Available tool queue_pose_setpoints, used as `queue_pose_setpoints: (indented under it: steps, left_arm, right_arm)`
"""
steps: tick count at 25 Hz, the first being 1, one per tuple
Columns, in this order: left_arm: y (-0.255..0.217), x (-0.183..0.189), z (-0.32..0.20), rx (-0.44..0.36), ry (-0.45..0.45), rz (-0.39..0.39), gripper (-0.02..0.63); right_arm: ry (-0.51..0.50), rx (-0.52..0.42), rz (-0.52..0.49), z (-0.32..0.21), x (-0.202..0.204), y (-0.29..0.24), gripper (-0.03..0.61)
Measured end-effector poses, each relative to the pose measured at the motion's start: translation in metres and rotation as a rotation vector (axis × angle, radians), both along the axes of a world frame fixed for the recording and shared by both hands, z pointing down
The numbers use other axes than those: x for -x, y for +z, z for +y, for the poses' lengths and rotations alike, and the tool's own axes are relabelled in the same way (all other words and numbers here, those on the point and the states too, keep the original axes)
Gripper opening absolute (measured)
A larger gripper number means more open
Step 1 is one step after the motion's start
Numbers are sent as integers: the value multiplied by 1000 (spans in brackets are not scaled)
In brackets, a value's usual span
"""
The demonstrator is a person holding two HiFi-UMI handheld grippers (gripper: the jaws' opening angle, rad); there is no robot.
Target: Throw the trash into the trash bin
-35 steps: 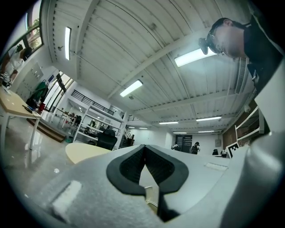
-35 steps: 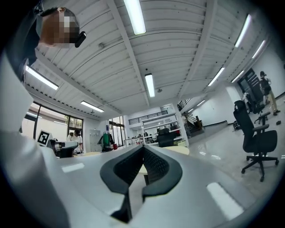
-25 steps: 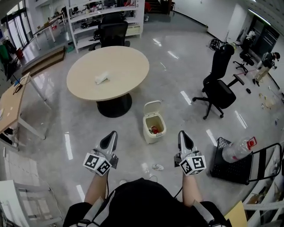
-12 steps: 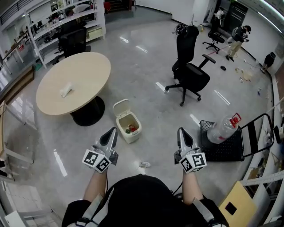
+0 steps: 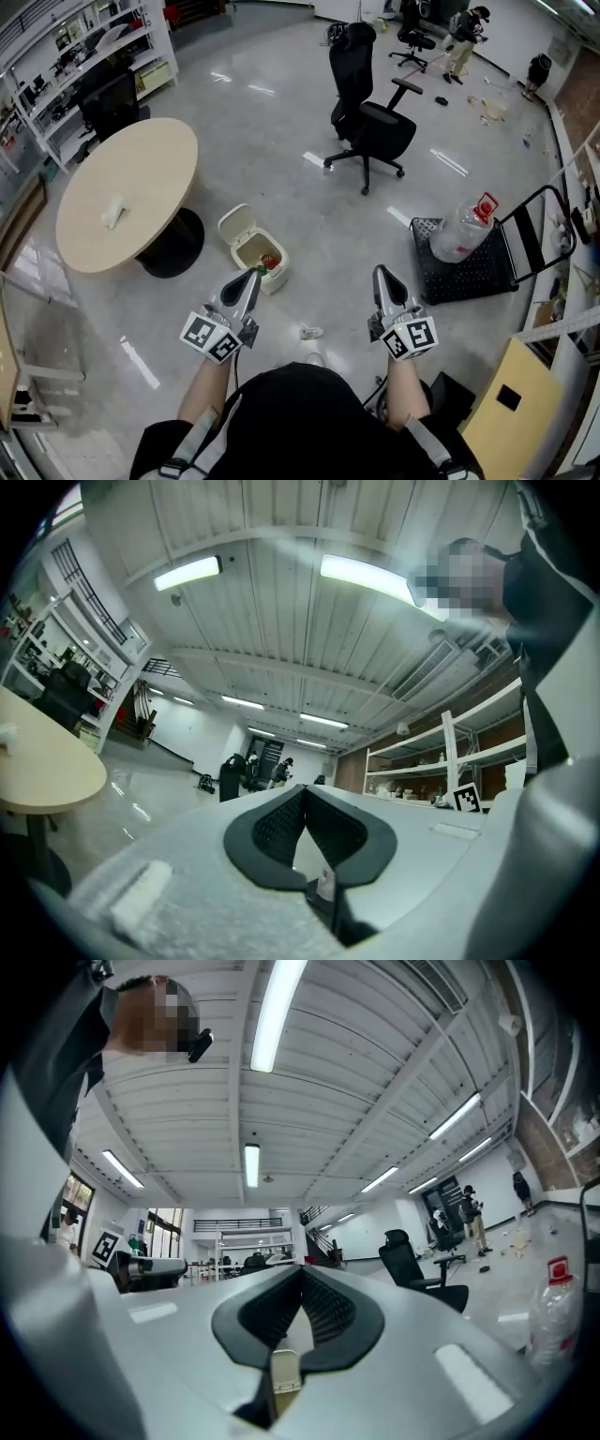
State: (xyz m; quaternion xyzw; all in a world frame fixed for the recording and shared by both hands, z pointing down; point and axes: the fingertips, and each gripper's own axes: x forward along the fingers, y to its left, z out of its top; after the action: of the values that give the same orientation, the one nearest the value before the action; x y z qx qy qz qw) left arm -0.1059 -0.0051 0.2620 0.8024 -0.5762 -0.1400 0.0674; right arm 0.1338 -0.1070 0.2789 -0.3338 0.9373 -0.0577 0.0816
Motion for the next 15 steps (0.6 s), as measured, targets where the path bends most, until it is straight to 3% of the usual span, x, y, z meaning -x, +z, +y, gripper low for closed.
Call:
queue_pose_setpoints:
  steps: [4,7,15]
  left_arm:
    - [1,9,3,21,96,-50,2]
    - [14,8,4,39,161,-72,2]
    - [65,-32,-11,107,331,-92,2]
  right_arm:
    - [104,24,-31,25,-1,1,6]
    - [175,36,1,43,-10,9,6]
    - [331,125,75,77,-56,66,6]
